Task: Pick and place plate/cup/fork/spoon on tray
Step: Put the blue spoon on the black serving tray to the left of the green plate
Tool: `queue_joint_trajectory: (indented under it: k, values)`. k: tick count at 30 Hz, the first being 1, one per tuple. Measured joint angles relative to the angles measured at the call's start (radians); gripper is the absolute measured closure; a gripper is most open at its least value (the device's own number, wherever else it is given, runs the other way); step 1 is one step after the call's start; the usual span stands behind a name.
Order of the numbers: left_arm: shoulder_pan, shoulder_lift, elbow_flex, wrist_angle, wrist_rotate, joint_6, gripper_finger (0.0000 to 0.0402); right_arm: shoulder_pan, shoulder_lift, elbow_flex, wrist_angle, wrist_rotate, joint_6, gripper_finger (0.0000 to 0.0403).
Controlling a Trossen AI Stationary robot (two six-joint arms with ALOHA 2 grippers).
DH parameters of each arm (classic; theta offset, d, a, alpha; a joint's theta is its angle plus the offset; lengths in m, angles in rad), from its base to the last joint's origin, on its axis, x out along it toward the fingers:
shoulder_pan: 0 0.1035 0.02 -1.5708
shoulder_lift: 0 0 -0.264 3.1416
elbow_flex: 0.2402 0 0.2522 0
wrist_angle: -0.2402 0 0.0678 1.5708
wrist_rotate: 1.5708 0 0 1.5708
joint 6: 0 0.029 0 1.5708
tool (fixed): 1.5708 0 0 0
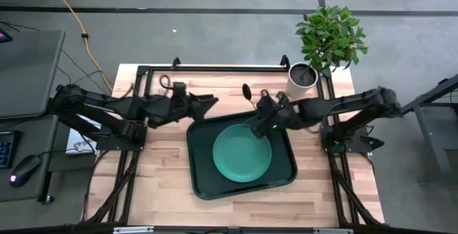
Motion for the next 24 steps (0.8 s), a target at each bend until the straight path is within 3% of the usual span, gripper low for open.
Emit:
queue_joint_trajectory:
  k: [4,7,15,24]
  values:
    - [0.003,0.094,-0.001,0.065,-0.025,-0.132,0.0188,0.031,0.146,0.147,-0.172,0.233,0.005,0.0402]
    - [0.019,0.147,0.000,0.131,-0.047,-0.238,0.0183,0.036,0.259,0.244,-0.290,0.313,-0.025,0.0402]
    - [0.079,0.197,-0.001,0.177,-0.015,-0.349,0.0185,0.037,0.418,0.346,-0.518,0.411,-0.132,0.0403]
    - [0.134,0.193,0.000,0.069,0.193,-0.392,0.0186,0.045,0.416,0.333,-0.562,0.417,-0.350,0.0403]
